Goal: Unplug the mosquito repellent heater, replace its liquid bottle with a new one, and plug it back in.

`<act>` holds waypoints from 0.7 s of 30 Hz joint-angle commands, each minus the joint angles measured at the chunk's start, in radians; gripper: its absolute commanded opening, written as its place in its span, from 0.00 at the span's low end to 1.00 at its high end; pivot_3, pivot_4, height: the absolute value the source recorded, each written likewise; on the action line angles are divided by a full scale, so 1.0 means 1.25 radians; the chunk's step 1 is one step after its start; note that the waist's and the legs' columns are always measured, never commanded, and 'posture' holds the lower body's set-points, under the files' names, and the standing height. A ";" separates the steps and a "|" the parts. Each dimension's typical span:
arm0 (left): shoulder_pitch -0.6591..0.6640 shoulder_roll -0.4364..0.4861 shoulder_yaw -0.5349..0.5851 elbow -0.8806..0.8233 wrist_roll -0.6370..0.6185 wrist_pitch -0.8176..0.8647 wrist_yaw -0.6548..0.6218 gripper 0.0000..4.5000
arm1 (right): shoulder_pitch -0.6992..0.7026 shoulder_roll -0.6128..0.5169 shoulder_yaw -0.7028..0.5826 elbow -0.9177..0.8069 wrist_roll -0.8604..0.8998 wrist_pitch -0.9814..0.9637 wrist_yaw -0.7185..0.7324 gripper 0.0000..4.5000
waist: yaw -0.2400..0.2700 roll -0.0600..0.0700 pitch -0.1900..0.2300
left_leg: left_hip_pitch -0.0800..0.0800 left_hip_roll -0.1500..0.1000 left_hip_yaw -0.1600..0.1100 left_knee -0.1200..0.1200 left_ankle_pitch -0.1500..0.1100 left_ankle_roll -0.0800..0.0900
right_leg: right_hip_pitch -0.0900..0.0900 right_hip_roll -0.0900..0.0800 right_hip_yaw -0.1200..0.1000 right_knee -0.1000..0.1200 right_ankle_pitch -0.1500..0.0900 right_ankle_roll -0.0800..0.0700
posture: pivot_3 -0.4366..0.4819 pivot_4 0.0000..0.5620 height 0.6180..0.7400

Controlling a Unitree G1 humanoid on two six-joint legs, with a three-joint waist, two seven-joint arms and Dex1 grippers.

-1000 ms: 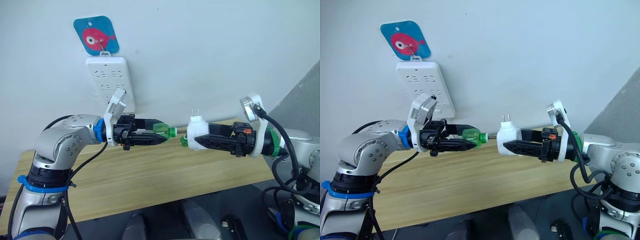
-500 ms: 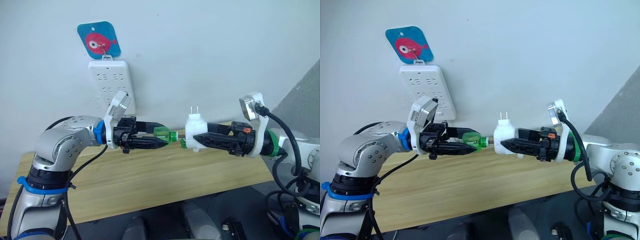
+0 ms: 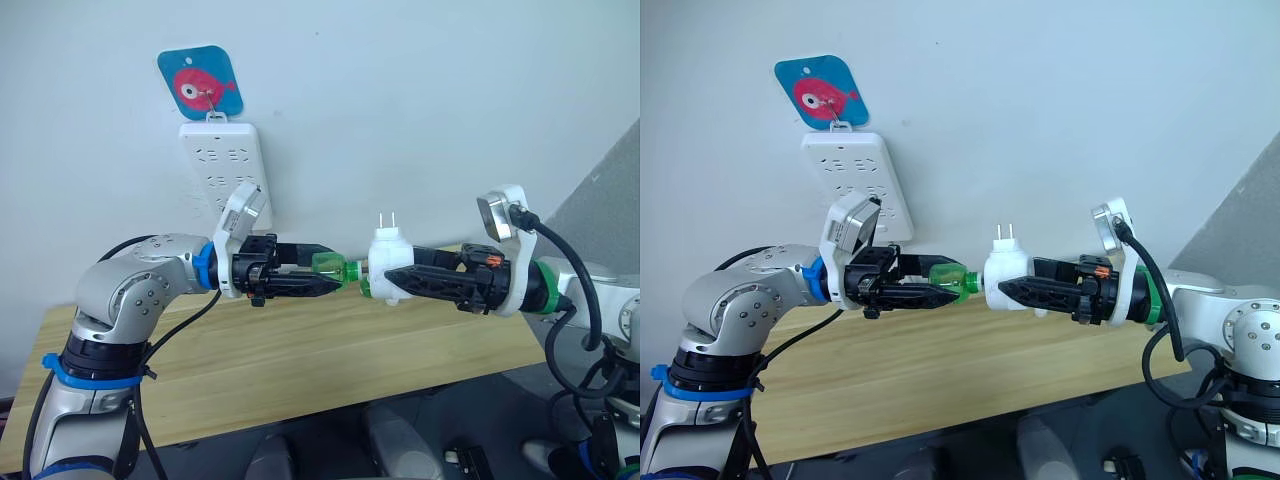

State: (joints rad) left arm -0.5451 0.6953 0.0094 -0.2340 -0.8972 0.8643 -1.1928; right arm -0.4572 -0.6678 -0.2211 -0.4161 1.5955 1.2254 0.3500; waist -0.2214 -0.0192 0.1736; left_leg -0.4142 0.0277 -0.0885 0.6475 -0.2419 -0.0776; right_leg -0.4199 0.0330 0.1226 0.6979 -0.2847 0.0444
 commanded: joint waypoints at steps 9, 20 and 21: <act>-0.008 -0.007 0.011 -0.038 -0.033 0.003 -0.009 0.51 | -0.001 -0.040 0.029 -0.010 0.061 -0.054 0.001 0.68 | 0.001 0.000 -0.007 | 0.000 0.000 0.000 0.000 0.000 0.000 | 0.000 0.000 0.000 0.000 0.000 0.000 | 0.24 0.16 1.00; -0.025 -0.023 0.012 -0.035 -0.023 -0.004 0.007 0.51 | 0.000 -0.087 0.063 -0.036 0.051 -0.054 0.029 0.68 | 0.002 0.001 -0.012 | 0.000 0.000 0.000 0.000 0.000 0.000 | 0.000 0.000 0.000 0.000 0.000 0.000 | 0.24 0.16 1.00; -0.026 -0.021 0.013 -0.035 -0.023 -0.004 0.005 0.51 | 0.004 -0.093 0.063 -0.037 0.043 -0.054 0.034 0.68 | 0.002 0.001 -0.012 | 0.000 0.000 0.000 0.000 0.000 0.000 | 0.000 0.000 0.000 0.000 0.000 0.000 | 0.24 0.16 1.00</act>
State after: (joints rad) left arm -0.5459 0.6796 0.0087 -0.2377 -0.9005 0.8699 -1.1878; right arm -0.4520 -0.7752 -0.1588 -0.4147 1.6388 1.1613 0.3645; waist -0.2191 -0.0179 0.1590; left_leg -0.4138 0.0276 -0.0886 0.6479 -0.2420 -0.0775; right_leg -0.4194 0.0332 0.1225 0.6980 -0.2847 0.0444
